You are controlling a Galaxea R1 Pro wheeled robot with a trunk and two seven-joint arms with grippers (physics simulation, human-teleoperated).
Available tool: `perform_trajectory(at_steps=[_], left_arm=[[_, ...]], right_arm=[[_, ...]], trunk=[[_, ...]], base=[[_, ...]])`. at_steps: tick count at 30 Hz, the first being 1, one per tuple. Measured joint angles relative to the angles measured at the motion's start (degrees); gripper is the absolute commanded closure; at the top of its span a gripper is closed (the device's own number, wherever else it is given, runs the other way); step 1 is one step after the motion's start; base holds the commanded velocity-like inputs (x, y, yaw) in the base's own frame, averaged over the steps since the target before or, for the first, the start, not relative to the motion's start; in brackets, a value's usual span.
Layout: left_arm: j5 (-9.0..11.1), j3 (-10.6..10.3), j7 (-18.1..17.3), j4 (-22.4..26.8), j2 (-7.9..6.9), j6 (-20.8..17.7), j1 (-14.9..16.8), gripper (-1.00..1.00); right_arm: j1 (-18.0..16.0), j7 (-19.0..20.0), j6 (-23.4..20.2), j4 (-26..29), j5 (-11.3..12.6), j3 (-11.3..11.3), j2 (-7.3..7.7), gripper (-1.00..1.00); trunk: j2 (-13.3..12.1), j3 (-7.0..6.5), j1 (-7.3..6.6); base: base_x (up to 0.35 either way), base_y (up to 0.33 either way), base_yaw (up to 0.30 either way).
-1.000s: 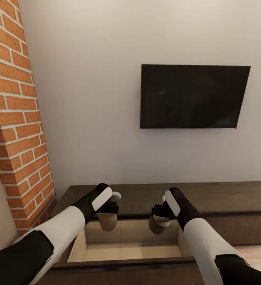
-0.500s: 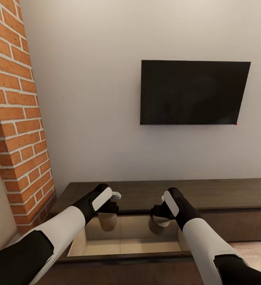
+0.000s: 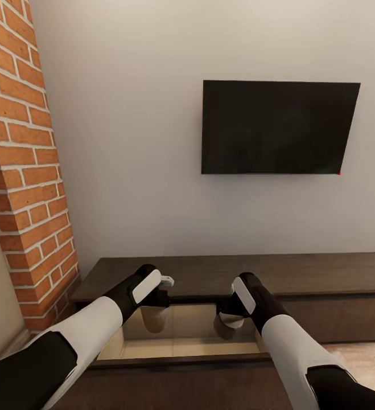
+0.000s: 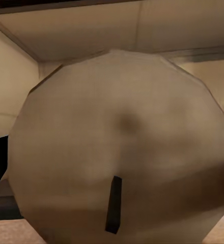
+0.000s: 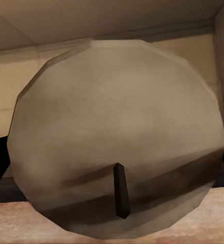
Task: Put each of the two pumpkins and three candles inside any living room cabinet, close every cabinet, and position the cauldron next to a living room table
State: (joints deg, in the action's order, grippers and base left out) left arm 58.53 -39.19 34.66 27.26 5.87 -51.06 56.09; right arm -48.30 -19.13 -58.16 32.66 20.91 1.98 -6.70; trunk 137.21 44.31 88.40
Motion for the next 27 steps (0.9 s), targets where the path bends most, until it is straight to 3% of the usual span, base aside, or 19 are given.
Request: perform_trajectory(at_steps=[15,18,27], left_arm=[[-0.1,0.0,0.0,0.0,0.06,-0.1,0.0,1.0],[-0.2,0.0,0.0,0.0,0.06,-0.1,0.0,1.0],[-0.1,0.0,0.0,0.1,0.1,-0.4,0.0,1.0]], right_arm=[[0.0,0.0,0.2,-0.1,0.0,0.0,-0.05,1.0],[0.0,0.0,0.2,-0.1,0.0,0.0,-0.02,1.0],[0.0,0.0,0.3,-0.1,0.0,0.0,0.0,1.0]], trunk=[[6.0,2.7,3.28],[6.0,3.36,3.37],[6.0,3.36,3.36]], base=[[0.0,0.0,0.0],[0.0,0.0,0.0],[0.0,0.0,0.0]])
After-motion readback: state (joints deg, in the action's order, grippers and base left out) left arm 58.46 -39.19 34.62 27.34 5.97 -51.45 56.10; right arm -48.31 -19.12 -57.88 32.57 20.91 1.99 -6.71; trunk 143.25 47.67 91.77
